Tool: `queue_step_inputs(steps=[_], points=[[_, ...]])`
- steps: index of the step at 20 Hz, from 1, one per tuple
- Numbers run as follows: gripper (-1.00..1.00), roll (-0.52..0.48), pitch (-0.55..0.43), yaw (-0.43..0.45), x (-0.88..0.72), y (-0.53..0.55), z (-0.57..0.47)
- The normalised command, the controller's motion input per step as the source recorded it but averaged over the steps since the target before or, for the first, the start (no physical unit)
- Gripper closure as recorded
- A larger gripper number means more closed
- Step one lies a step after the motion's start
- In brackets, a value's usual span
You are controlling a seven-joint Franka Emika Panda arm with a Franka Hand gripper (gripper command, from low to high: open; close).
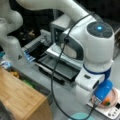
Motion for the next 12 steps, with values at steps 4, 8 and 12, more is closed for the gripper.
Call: queue_step_inputs(steps=[4, 8, 12], points=[[-1.0, 0.046, -0.063, 0.165, -0.09, -0.44, 0.01], [-1.0, 0.076, -0.06, 0.138, -0.06, -0.35, 0.01], [-1.0, 0.098, -0.052, 0.105, -0.02, -0.34, 0.0]])
